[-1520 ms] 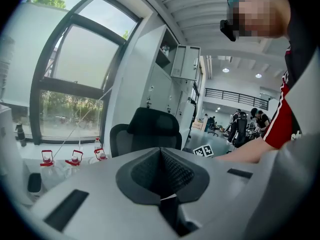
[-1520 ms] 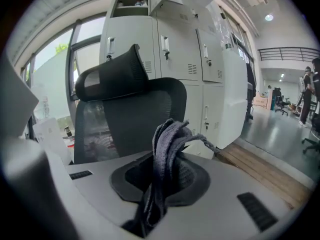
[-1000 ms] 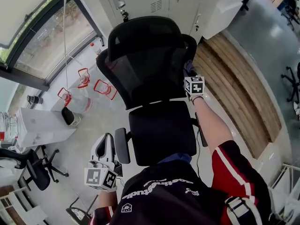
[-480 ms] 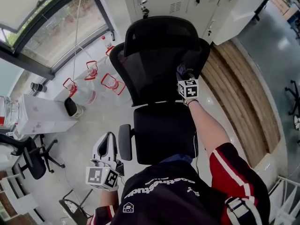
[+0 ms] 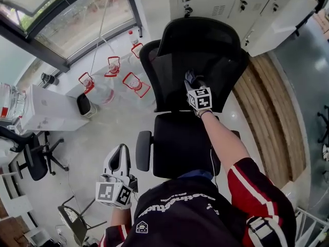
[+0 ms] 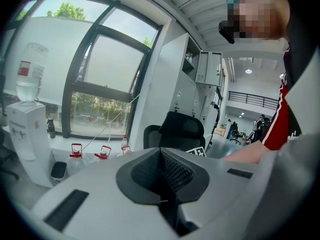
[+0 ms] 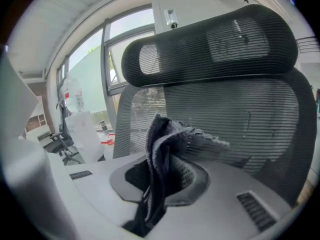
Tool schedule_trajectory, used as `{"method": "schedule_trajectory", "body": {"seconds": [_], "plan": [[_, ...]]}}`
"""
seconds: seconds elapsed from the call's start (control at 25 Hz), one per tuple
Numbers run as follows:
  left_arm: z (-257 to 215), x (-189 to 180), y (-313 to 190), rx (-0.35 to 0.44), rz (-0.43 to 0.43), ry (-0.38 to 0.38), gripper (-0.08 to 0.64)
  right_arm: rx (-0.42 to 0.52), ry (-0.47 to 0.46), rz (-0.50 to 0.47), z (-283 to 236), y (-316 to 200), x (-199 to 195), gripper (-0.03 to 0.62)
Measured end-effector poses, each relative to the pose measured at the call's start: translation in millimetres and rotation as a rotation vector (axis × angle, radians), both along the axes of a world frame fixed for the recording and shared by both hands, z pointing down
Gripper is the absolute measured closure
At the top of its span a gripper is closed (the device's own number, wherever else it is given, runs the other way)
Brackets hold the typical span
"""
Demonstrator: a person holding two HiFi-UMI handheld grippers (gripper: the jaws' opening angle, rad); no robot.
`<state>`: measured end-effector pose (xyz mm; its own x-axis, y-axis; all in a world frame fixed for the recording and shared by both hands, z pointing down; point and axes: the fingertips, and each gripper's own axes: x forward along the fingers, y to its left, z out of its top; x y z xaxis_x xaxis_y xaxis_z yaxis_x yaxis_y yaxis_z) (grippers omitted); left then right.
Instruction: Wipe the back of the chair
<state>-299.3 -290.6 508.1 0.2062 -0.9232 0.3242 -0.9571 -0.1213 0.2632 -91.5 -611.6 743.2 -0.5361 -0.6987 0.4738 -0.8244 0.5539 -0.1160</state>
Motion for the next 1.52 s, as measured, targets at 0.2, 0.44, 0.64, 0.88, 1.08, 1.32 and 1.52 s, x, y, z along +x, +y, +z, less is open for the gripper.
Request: {"method": "schedule_trajectory", "body": {"seconds": [0.2,0.44,0.64,0.88,1.08,1.32,1.52], "plan": [[2,-23,12,-0.011,-0.061,0.001,0.535,-0.005,-0.022,-0.083,0,4,-60,0.523],[5,-46,23,-0.021,-0.128,-0.003,0.535,-0.003,-0.045,-0.19,-1,11,-125,0.523],[7,-63,33,-0.03,-0.177,-0.007,0.535,-0.014,-0.059,-0.259,0,17,-171,0.523],[7,-77,45,-0.029,-0.203,-0.002,0.535,-0.021,-0.076,-0.327,-4,37,-206,0.523],[3,-71,39,-0.01,-0.165,0.005,0.535,-0.013,-0.092,-0.311,-16,54,-192,0.523],[-3,-33,15,0.024,-0.045,0.018,0.535,-0.01,-0.104,-0.195,-25,62,-120,0.523],[-5,16,-12,0.044,0.078,0.027,0.535,-0.014,-0.077,-0.059,-19,63,-25,0.523]]}}
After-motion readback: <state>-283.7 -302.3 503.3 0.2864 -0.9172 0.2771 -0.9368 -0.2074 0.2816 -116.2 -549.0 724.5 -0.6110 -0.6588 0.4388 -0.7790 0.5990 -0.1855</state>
